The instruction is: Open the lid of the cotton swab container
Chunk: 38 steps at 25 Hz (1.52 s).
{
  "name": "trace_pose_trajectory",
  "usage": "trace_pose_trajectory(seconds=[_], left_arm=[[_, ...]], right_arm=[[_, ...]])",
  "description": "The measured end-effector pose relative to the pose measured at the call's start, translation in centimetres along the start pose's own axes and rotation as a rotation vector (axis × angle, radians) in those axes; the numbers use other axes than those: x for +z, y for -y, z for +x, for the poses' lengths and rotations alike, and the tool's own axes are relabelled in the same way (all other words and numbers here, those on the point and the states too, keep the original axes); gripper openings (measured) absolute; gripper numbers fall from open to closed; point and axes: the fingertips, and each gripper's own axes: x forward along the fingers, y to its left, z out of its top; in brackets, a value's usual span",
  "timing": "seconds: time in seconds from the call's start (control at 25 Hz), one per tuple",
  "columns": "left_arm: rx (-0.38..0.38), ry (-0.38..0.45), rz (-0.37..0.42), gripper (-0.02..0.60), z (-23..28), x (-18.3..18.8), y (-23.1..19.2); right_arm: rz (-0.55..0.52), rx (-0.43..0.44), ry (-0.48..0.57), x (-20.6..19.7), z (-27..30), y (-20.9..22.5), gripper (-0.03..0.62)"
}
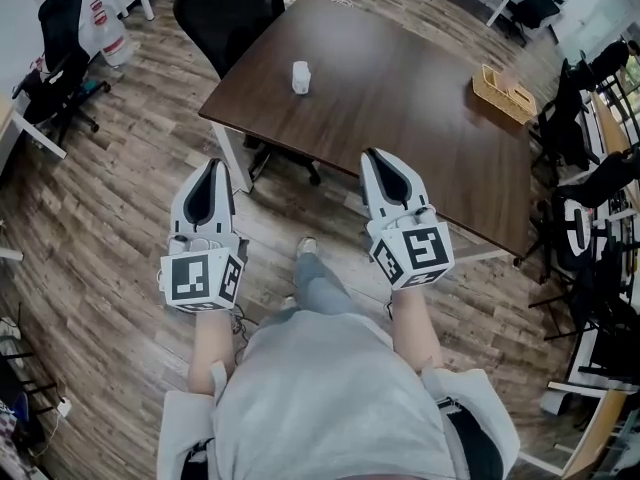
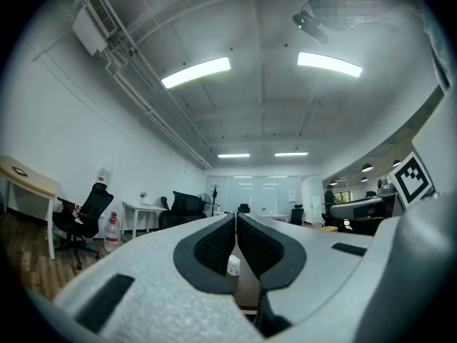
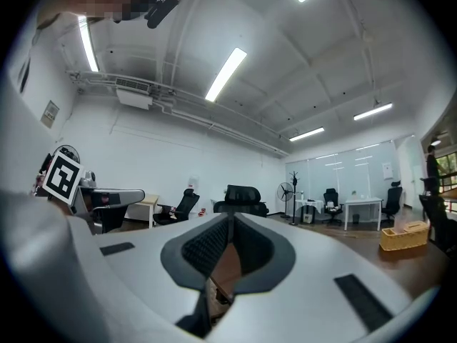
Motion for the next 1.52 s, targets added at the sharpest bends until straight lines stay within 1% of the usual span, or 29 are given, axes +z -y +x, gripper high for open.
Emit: trace_pose_trajectory(seconds=[0.2,0.44,0.76,1.08,1.28,1.52], left_arm=[[0.009,-0.002,0.01,0.014,3.3,-0.2,-1.3],[0.013,0.004,0.019,0.014,8.7,-0.3,-2.9],[0.03,0.009,0.022,0.014,16.1,-0.5,-4.1],[0.056,0.016,0.034,0.014,21.8,-0.7,-4.9],[0.081,0.026,0.039,0.014,24.4,-0.8,-5.0],[0.101,0.006,0.041,0.014,25.8,-1.6,-6.4]], right_arm=[[0.008,0.013,0.008,0.1,3.8,1.6,0.026],[0.013,0.028,0.01,-0.1,9.1,4.0,0.026],[0.012,0.056,0.007,0.1,15.9,8.1,0.026],[0.014,0.093,-0.003,0.0,21.5,11.6,0.026],[0.02,0.139,-0.025,-0.8,24.1,12.9,0.026],[0.038,0.163,-0.069,-2.3,26.6,12.9,0.026]])
